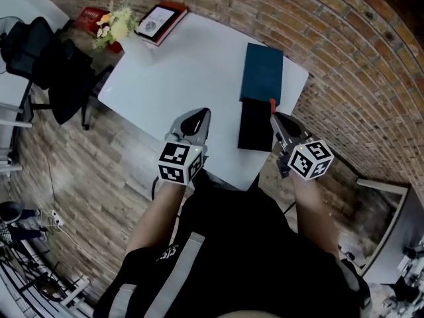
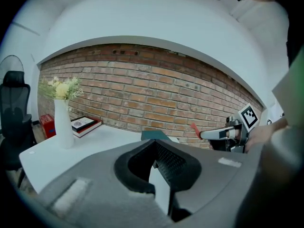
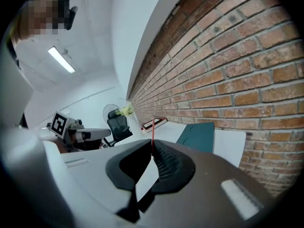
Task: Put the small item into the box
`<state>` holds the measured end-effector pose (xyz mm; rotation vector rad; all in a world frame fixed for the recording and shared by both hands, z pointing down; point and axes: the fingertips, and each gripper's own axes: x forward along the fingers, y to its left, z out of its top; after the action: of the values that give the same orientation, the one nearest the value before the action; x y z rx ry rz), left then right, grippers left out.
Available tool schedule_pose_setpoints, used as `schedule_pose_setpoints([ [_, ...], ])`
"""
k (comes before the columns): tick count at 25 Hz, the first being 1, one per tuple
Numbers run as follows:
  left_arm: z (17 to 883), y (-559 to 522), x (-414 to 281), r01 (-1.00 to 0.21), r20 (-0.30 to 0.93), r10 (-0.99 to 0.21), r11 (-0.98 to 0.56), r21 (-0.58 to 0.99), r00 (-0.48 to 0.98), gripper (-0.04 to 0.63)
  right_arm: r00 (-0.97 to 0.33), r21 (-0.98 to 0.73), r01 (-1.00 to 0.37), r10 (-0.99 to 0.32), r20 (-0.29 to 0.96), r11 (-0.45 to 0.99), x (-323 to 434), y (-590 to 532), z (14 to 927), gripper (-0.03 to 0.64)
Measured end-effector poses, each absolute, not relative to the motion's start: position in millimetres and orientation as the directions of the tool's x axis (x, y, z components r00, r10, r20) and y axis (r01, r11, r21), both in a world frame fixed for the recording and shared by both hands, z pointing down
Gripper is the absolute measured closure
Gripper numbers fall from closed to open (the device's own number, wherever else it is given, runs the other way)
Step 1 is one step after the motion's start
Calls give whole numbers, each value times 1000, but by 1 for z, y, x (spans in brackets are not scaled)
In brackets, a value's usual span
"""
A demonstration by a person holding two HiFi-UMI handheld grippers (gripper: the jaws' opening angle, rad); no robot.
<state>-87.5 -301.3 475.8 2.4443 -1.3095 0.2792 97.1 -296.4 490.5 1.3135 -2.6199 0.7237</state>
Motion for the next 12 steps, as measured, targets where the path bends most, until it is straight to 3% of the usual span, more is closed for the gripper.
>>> schedule_pose_setpoints([
  [8,486,-298,-120,-719,332,-640,-646,257,693,589,-495,-343,-859,-787,367,381,47,-269,503,600],
  [12,488,-301,-106,-676,326,-595,-681,280,735,589,-447,-331,-885,-799,403,328,60,-266,513,600],
])
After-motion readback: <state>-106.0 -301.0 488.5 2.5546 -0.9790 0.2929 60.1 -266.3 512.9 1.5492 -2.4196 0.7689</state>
